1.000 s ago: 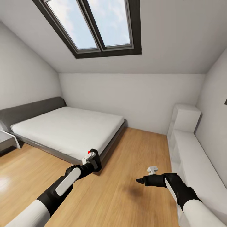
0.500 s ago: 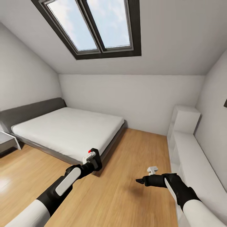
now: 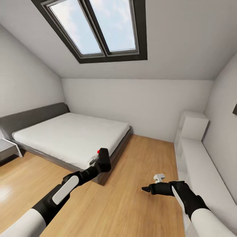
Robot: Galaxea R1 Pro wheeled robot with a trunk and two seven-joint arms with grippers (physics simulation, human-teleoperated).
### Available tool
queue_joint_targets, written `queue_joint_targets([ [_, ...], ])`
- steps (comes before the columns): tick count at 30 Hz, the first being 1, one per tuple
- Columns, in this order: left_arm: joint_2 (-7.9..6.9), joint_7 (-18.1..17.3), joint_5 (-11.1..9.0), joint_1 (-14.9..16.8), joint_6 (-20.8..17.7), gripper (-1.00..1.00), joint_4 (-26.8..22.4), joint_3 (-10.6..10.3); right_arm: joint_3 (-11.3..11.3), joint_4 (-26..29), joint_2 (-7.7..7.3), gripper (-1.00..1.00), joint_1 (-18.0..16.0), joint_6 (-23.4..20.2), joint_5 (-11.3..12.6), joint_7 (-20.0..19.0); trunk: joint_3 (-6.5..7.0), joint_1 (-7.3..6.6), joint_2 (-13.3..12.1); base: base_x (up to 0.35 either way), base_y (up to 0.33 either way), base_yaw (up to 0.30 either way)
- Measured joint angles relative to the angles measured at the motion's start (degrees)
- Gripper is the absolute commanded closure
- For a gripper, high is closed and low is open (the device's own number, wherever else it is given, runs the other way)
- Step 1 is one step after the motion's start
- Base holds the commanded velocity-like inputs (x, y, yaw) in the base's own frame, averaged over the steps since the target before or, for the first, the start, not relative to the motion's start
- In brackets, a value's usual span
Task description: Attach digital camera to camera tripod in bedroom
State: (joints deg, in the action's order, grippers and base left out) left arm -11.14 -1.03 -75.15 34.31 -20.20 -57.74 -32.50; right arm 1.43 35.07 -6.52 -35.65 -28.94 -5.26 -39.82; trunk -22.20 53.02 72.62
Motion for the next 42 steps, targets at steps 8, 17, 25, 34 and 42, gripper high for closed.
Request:
queue_joint_targets([
  [8,-1.25,-12.83,0.13,-0.01,0.03,1.00,4.40,0.02,0.00,0.00,0.00,-1.00,0.00,0.02,0.02,-0.02,1.44,-1.76,-3.21,0.000,0.000,0.000],
  [17,-1.44,-23.80,0.30,-0.01,0.06,1.00,9.31,0.19,0.00,-0.01,0.00,-1.00,0.00,0.01,0.02,-0.02,3.06,-3.74,-6.82,0.000,0.000,0.000],
  [25,-1.46,-25.77,0.30,-0.01,-0.01,1.00,10.34,0.23,0.00,0.00,0.00,-1.00,0.00,0.00,0.02,-0.02,4.49,-5.49,-10.03,0.000,0.000,0.000],
  [34,-1.46,-25.95,0.34,-0.01,-0.04,1.00,10.45,0.23,0.00,-0.08,0.00,-1.00,0.00,-0.01,0.02,0.04,6.11,-7.47,-13.65,0.000,0.000,0.000],
  [42,-1.46,-25.92,0.35,-0.01,-0.04,1.00,10.46,0.23,0.00,-0.09,-0.06,-1.00,0.00,0.02,0.02,-0.01,7.55,-9.23,-16.86,0.000,0.000,0.000],
])
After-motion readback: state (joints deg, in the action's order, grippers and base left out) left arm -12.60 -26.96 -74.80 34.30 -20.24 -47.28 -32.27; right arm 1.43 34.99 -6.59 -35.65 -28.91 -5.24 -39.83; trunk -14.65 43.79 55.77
